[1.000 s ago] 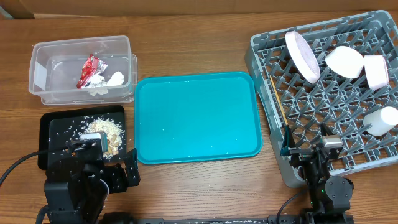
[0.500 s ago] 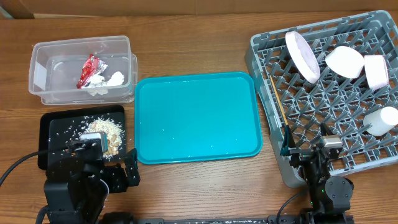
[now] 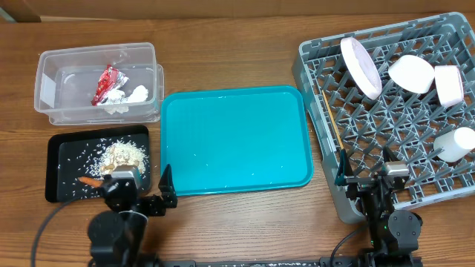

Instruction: Sort waste into correct bins and load items into the dishwasher

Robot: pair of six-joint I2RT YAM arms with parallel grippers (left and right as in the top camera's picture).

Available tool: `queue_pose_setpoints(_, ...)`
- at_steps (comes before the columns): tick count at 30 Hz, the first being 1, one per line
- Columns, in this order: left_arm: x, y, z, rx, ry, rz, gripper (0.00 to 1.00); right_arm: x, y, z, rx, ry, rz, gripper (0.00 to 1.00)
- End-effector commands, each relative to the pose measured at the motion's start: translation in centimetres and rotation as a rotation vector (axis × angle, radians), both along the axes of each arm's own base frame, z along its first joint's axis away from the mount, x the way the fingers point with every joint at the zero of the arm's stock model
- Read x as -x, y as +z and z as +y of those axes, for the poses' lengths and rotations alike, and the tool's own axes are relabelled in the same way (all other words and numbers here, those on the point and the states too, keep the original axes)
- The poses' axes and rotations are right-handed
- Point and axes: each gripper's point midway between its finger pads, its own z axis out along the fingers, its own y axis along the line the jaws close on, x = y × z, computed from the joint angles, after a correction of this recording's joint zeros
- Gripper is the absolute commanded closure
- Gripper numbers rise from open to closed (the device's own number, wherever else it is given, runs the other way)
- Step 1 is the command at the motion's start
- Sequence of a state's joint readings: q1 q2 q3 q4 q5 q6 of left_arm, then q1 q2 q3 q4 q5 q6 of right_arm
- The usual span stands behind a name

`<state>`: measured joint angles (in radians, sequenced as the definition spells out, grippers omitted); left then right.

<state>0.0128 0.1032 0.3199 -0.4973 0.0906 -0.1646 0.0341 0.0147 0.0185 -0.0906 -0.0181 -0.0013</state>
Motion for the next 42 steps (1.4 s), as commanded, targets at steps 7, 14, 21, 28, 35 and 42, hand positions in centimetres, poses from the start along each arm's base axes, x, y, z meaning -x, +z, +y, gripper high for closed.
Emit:
queue_pose_setpoints(7,-2.3,0.0,-0.2,-0.129,-0.031,-0.279,0.0,0.0,-0.2,-0.2,0.006,-0.013,-0.004,0.0)
queue_pose_setpoints(14,-2.6,-2.5,-0.7,-0.129,-0.063,-0.23,0.01,0.0,-0.2,-0.2,0.006,-0.013,-0.004,0.0)
queue_pose_setpoints(21,-2.6,-2.5,-0.6,-0.13,-0.059,-0.227,0.0,0.0,-0.2,-0.3,0.006,-0.013,-0.005,0.0)
queue_pose_setpoints(28,-2.6,-2.6,-0.6,-0.13,-0.059,-0.227,0.0,0.0,-0.2,-0.3,0.006,-0.013,-0.004,0.0)
queue_pose_setpoints(35,-2.6,-2.5,-0.6,-0.13,-0.059,-0.227,0.0,0.0,-0.2,-0.3,0.006,-0.013,-0.004,0.0)
queue_pose_setpoints(42,-2.6,-2.5,-0.6,-0.13,-0.059,-0.227,0.0,0.0,-0.2,-0.2,0.006,-0.013,-0.004,0.0)
